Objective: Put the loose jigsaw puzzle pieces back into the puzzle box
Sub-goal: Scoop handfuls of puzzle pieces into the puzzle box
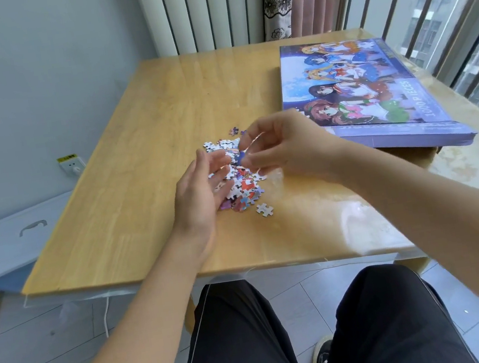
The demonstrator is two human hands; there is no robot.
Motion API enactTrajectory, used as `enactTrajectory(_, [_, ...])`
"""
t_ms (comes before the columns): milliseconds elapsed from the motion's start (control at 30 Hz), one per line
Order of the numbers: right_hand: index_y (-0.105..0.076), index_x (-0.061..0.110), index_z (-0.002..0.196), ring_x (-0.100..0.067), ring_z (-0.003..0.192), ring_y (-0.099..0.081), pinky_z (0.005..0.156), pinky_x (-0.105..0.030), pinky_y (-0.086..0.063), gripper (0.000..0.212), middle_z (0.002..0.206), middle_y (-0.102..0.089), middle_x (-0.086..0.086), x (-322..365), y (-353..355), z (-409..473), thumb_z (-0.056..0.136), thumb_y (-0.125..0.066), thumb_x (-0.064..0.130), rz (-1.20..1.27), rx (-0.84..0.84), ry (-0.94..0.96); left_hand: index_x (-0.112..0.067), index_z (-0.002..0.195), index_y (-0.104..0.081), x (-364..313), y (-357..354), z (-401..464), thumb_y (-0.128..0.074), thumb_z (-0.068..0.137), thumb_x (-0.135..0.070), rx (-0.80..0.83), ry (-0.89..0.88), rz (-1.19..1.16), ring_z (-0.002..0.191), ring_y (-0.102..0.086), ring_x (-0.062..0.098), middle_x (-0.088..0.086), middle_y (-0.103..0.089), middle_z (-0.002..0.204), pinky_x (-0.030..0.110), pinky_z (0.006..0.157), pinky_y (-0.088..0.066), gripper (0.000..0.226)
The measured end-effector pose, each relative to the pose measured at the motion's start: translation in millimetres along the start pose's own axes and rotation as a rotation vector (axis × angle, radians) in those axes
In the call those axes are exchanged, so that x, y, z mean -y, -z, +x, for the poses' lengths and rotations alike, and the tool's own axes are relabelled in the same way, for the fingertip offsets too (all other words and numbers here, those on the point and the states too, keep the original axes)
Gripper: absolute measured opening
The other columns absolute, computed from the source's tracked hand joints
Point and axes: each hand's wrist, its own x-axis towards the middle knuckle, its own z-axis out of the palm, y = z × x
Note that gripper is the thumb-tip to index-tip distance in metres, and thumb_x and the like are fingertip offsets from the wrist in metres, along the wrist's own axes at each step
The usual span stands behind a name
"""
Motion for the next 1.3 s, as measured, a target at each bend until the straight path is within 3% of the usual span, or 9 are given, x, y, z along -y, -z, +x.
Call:
enactTrajectory(133, [-0.066, 0.008, 0.121, -0.018, 0.087, -0.069, 0.076, -0.019, -0.055, 0.045, 0.111, -0.07, -0.005, 9, -22, 29, 0.081, -0.084, 0.016, -0.424, -0.121, 0.122, 0.0, 0.12, -0.061, -16, 6, 18, -0.04, 0.106, -0.041, -0.094, 0.342, -0.557, 0.095, -0.07, 0.029, 0.019, -0.069, 0.111, 0.036, 0.087, -0.059, 0.048])
enactTrajectory(333, [-0.039, 0.019, 0.153, -0.032, 0.132, -0.047, 0.108, -0.039, -0.04, 0.091, 0.144, -0.051, -0.009, -7, -28, 55, 0.079, -0.077, 0.056, -1.034, 0.141, -0.02, 0.004, 0.127, -0.055, -24, 46, 44, -0.039, 0.106, -0.042, -0.232, 0.314, -0.657, 0.116, -0.064, 0.035, 0.025, -0.066, 0.124, 0.043, 0.107, -0.047, 0.053])
enactTrajectory(467, [-0.052, 0.023, 0.142, -0.034, 0.121, -0.053, 0.094, -0.04, -0.048, 0.066, 0.132, -0.06, -0.01, -11, -41, 78, 0.087, -0.069, 0.053, -1.066, 0.068, -0.093, 0.002, 0.133, -0.052, -15, 50, 43, -0.041, 0.104, -0.046, -0.196, 0.296, -0.65, 0.119, -0.063, 0.033, 0.023, -0.065, 0.125, 0.042, 0.108, -0.046, 0.057])
enactTrajectory(567, [-0.064, 0.021, 0.12, -0.03, 0.097, -0.06, 0.069, -0.033, -0.046, 0.035, 0.112, -0.064, -0.007, -8, -46, 85, 0.09, -0.068, 0.039, -1.116, -0.026, -0.064, 0.0, 0.135, -0.052, -10, 53, 42, -0.042, 0.104, -0.048, -0.179, 0.269, -0.622, 0.119, -0.064, 0.031, 0.021, -0.067, 0.125, 0.04, 0.107, -0.047, 0.057])
enactTrajectory(700, [-0.065, 0.018, 0.107, -0.031, 0.08, -0.063, 0.06, -0.032, -0.047, 0.019, 0.098, -0.067, -0.007, -4, -45, 85, 0.091, -0.057, 0.014, -1.22, -0.107, 0.031, -0.002, 0.136, -0.052, -8, 51, 40, -0.042, 0.104, -0.047, -0.167, 0.255, -0.555, 0.118, -0.065, 0.028, 0.02, -0.067, 0.125, 0.038, 0.106, -0.048, 0.056])
enactTrajectory(900, [-0.07, 0.009, 0.108, -0.033, 0.08, -0.066, 0.073, -0.045, -0.059, 0.022, 0.097, -0.069, -0.014, 6, -31, 87, 0.091, -0.058, 0.002, -1.047, -0.149, 0.008, 0.0, 0.132, -0.055, -15, 49, 42, -0.046, 0.103, -0.044, -0.166, 0.306, -0.518, 0.115, -0.067, 0.03, 0.02, -0.069, 0.121, 0.039, 0.106, -0.049, 0.053])
enactTrajectory(1000, [-0.072, 0.009, 0.106, -0.025, 0.073, -0.067, 0.065, -0.036, -0.06, 0.018, 0.093, -0.071, -0.009, 14, -19, 89, 0.091, -0.064, 0.004, -0.852, -0.239, 0.02, 0.002, 0.13, -0.055, -21, 48, 48, -0.046, 0.103, -0.042, -0.169, 0.337, -0.537, 0.115, -0.066, 0.032, 0.022, -0.068, 0.121, 0.04, 0.104, -0.05, 0.052])
enactTrajectory(1167, [-0.071, 0.006, 0.099, -0.021, 0.071, -0.073, 0.063, -0.031, -0.063, 0.013, 0.093, -0.075, -0.016, 31, -30, 87, 0.087, -0.072, 0.001, -0.107, -0.092, -0.109, 0.001, 0.122, -0.057, -30, 21, 59, -0.038, 0.107, -0.038, -0.185, 0.425, -0.599, 0.103, -0.064, 0.031, 0.022, -0.064, 0.124, 0.038, 0.097, -0.053, 0.045])
enactTrajectory(1300, [-0.072, 0.005, 0.105, -0.031, 0.085, -0.073, 0.076, -0.042, -0.064, 0.019, 0.103, -0.072, -0.023, 30, -36, 90, 0.086, -0.075, 0.004, -0.247, -0.032, -0.154, -0.005, 0.105, -0.063, -30, 3, 70, -0.029, 0.108, -0.024, -0.257, 0.439, -0.639, 0.093, -0.063, 0.028, 0.017, -0.067, 0.103, 0.034, 0.093, -0.05, 0.039])
